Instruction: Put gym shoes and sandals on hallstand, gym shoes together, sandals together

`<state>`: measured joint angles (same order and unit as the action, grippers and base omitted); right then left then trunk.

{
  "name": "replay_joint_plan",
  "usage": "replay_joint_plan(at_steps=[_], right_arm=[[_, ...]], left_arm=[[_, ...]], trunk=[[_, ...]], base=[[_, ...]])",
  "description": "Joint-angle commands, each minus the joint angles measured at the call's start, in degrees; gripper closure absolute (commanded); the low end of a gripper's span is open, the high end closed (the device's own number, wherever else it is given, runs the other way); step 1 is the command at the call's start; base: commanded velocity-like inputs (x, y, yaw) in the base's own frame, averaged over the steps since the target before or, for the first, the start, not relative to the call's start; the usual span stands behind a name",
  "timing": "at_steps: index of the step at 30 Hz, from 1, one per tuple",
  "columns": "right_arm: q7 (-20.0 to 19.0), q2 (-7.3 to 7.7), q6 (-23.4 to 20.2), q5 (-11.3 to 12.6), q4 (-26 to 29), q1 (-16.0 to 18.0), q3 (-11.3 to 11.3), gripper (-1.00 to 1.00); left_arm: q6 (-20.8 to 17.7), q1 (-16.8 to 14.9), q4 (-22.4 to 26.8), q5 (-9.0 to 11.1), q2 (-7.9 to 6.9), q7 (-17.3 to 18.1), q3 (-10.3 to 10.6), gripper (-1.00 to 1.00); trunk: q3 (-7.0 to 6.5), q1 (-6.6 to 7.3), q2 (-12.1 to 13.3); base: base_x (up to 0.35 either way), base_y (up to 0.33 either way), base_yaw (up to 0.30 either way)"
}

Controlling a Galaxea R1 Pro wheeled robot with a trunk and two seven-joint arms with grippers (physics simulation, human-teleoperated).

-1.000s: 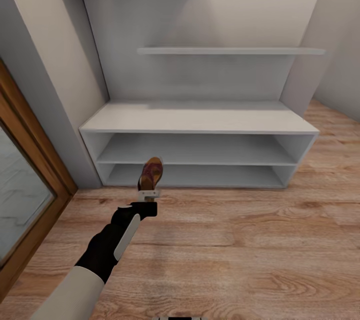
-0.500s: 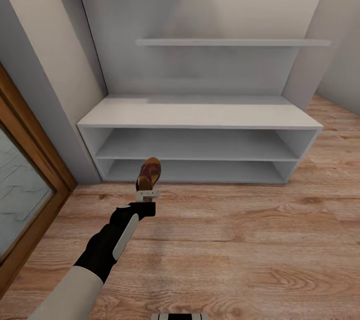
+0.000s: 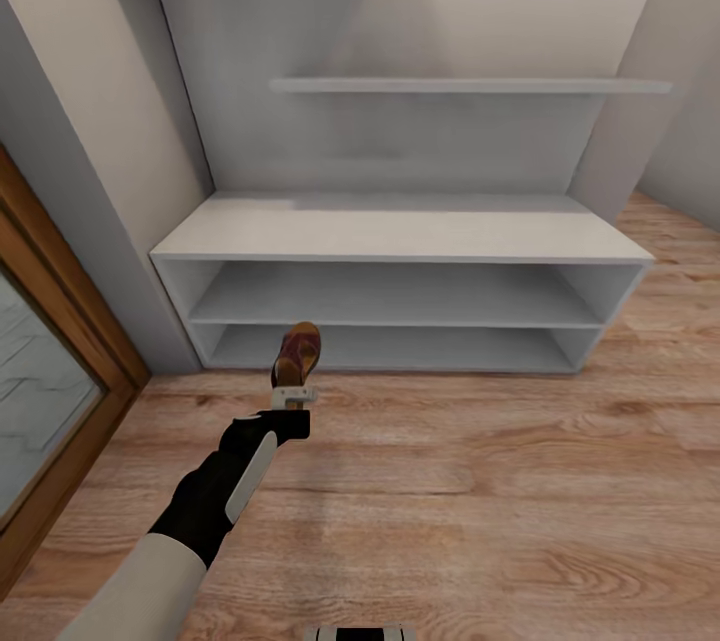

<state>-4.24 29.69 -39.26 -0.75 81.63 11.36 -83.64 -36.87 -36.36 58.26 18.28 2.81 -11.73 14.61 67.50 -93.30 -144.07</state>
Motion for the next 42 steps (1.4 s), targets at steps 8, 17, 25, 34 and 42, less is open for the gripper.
replay_joint_plan(at_steps=[8,17,25,34,42], right_arm=[[-0.33,0.02,-0.29,-0.13,0.10,0.07,-0.12,1.00],[-0.33,0.02,-0.29,-0.13,0.11,0.07,-0.11,1.00],[-0.28,0.02,-0.29,-0.13,0.11,0.07,-0.12,1.00],[-0.27,0.02,-0.29,-0.13,0.11,0.08,-0.12,1.00],[-0.24,0.02,-0.29,-0.13,0.11,0.08,-0.12,1.00]], left_arm=[[0.07,-0.03,-0.31,0.41,0.00,-0.48,0.11,1.00],[0.22,-0.03,-0.34,0.44,0.00,-0.49,0.08,1.00],[0.22,-0.03,-0.34,0.42,0.00,-0.49,0.07,1.00],[0.22,-0.03,-0.34,0.44,0.00,-0.49,0.08,1.00],[0.22,-0.03,-0.34,0.44,0.00,-0.49,0.08,1.00]], trunk=[[0.05,-0.02,-0.02],[0.05,-0.02,-0.02],[0.05,-0.02,-0.02],[0.05,-0.02,-0.02],[0.05,-0.02,-0.02]], base=[[0.198,0.031,0.000],[0.162,0.001,0.000],[0.335,0.000,0.000],[0.322,0.000,0.000],[0.267,0.000,0.000]])
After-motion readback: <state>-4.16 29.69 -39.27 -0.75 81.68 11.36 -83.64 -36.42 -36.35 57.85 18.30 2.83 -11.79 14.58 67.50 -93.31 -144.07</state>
